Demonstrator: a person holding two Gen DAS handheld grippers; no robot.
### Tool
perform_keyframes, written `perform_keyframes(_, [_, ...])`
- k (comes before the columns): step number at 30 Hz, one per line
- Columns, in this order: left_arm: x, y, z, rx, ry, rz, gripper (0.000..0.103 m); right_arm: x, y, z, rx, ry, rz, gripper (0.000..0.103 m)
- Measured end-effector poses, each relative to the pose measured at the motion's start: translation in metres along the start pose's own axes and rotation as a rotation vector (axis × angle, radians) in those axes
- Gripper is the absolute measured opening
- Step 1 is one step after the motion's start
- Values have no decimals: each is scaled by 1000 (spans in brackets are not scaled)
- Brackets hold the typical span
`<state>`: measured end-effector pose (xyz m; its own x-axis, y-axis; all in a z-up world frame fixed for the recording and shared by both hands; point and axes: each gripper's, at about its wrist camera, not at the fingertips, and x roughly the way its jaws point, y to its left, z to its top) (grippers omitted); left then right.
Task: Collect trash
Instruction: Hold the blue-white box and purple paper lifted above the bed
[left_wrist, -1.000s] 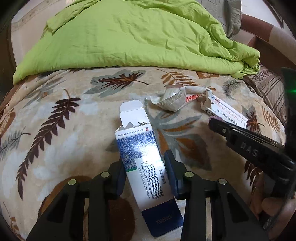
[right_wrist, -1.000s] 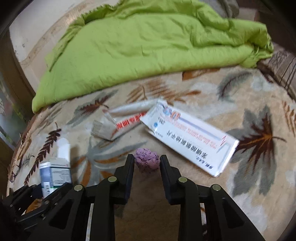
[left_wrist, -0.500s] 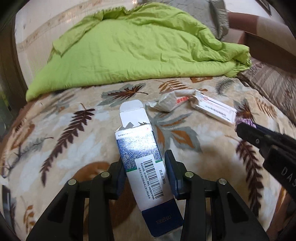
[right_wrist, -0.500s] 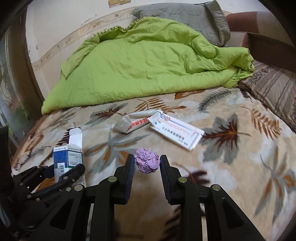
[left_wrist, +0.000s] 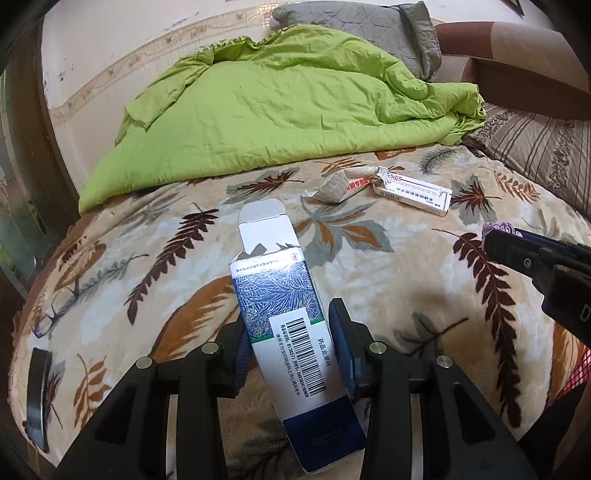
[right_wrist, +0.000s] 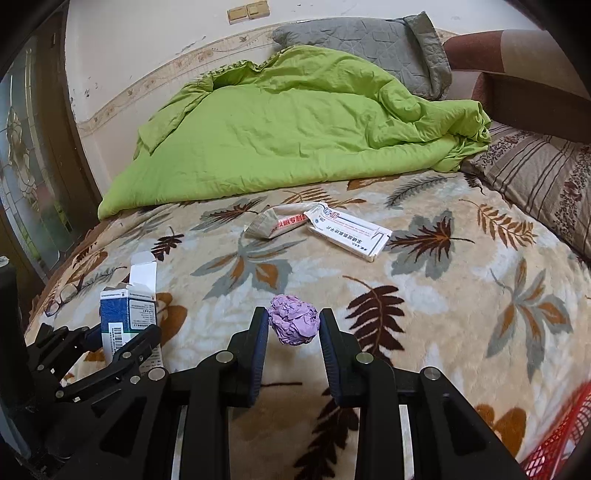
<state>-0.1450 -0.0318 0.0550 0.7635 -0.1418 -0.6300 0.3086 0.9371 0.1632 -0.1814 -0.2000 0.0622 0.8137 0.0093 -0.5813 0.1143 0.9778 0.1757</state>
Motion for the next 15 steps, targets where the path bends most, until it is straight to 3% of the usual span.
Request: perform_keyframes(15, [-5, -5, -6, 21, -19, 3, 38, -8, -11, -4, 44, -2, 1, 30])
